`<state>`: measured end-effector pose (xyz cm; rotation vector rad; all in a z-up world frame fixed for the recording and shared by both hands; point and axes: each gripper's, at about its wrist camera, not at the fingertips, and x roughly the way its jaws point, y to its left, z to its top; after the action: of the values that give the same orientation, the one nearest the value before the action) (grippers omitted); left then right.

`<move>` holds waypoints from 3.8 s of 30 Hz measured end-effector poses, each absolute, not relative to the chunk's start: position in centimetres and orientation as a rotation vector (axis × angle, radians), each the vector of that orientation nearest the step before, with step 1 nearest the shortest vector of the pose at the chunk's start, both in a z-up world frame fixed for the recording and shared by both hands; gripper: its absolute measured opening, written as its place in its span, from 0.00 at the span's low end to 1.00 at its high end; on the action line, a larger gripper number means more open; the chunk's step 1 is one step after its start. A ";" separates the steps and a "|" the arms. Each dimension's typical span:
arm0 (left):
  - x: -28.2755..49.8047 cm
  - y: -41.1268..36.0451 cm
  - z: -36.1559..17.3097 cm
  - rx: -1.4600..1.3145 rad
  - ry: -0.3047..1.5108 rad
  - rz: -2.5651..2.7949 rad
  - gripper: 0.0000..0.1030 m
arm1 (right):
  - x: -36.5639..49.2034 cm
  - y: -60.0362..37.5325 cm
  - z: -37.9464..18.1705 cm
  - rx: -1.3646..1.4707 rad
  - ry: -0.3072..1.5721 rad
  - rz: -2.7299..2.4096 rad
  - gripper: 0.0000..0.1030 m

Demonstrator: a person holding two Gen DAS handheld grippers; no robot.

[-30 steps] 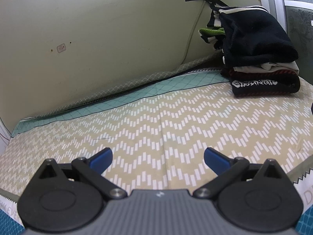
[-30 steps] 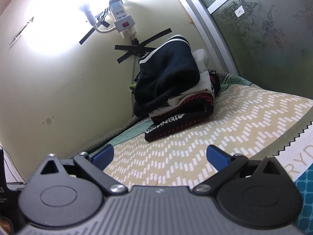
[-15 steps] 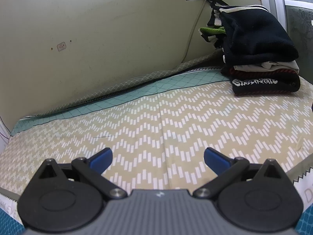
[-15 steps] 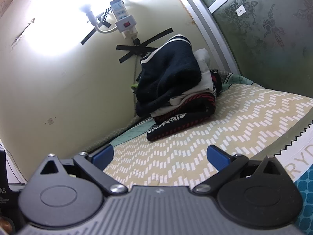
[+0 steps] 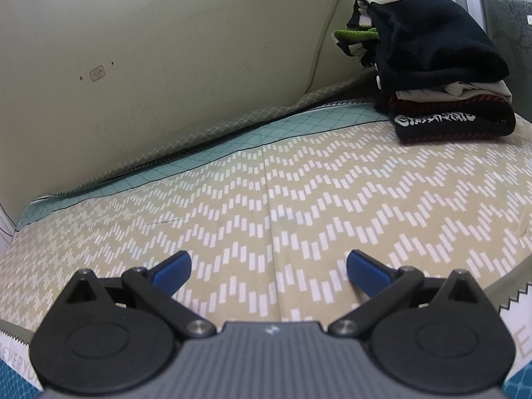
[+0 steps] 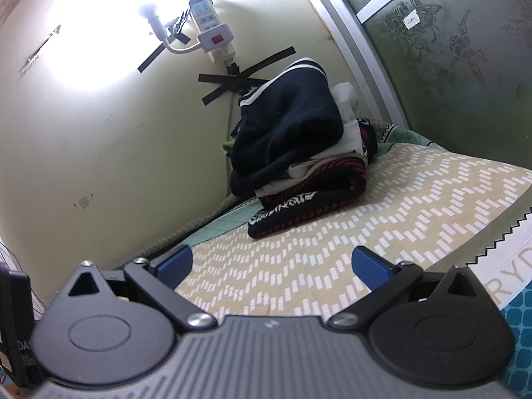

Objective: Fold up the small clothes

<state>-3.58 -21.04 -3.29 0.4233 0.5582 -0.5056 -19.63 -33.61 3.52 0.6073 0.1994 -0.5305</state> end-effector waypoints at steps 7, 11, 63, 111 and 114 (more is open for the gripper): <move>-3.6 -20.7 -3.3 0.413 0.561 -0.514 1.00 | -19.5 -33.7 3.5 0.600 0.202 -0.532 0.94; -3.4 -20.5 -3.3 0.401 0.571 -0.521 1.00 | -19.4 -33.5 3.6 0.587 0.203 -0.529 0.94; -5.0 -19.1 0.0 0.438 0.527 -0.457 1.00 | -20.0 -31.5 4.8 0.621 0.200 -0.443 0.94; -6.0 -19.0 0.4 0.419 0.616 -0.531 1.00 | -20.4 -30.9 5.7 0.622 0.181 -0.452 0.94; -6.0 -19.0 0.3 0.422 0.617 -0.527 1.00 | -20.4 -30.9 5.7 0.622 0.180 -0.451 0.94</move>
<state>-6.03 -18.99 0.33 0.4221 0.6174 -0.5275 -20.38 -30.88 5.66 0.6223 0.1805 -0.4515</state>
